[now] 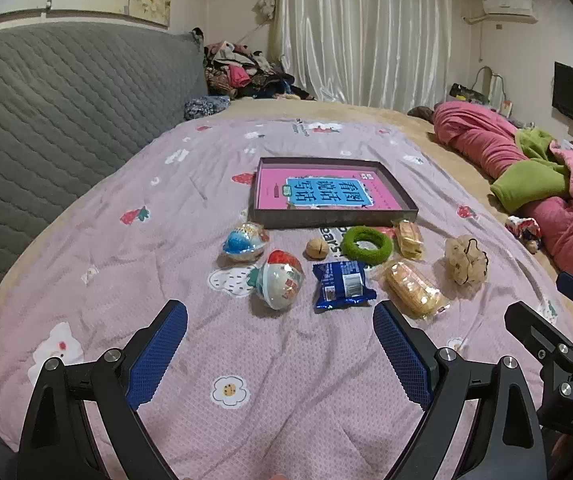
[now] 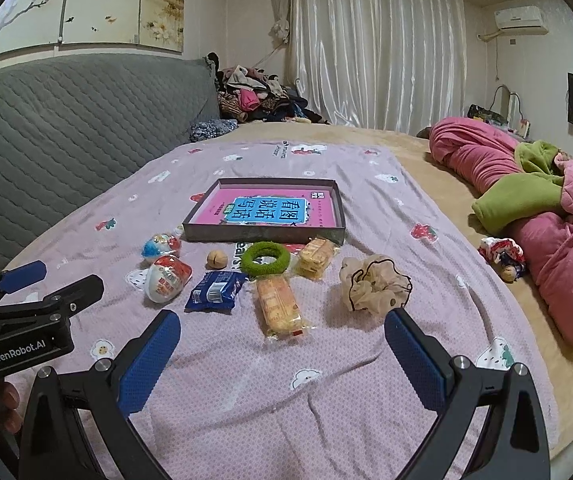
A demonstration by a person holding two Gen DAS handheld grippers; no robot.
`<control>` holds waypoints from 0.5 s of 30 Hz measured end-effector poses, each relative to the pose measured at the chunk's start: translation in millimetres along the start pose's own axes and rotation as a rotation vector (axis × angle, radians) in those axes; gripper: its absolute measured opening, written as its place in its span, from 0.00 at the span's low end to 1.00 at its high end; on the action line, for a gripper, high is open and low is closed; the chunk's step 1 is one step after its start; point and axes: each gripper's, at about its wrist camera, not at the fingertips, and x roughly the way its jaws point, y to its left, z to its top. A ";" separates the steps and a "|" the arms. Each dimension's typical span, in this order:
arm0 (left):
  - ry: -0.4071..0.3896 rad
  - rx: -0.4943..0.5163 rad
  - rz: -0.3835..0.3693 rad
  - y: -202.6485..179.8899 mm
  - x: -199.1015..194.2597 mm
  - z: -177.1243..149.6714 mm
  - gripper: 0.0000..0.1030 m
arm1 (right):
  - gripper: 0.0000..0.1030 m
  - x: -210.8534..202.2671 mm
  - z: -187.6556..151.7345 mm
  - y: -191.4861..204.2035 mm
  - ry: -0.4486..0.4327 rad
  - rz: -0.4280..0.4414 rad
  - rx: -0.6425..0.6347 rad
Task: Organize objects
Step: 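Move both grippers toward the red-white egg and the wrapped cake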
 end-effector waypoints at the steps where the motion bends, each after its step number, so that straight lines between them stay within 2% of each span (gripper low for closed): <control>1: -0.002 -0.001 -0.003 0.4 -0.9 0.6 0.92 | 1.00 -1.0 0.5 -0.2 -0.003 0.004 0.001; 11: -0.041 0.033 -0.046 -4.6 -16.3 11.7 0.92 | 1.00 -8.3 6.6 -4.0 -0.037 0.032 0.010; 15: -0.054 0.040 -0.061 -1.8 -20.8 28.6 0.92 | 1.00 -10.5 16.7 -5.9 -0.048 0.039 0.011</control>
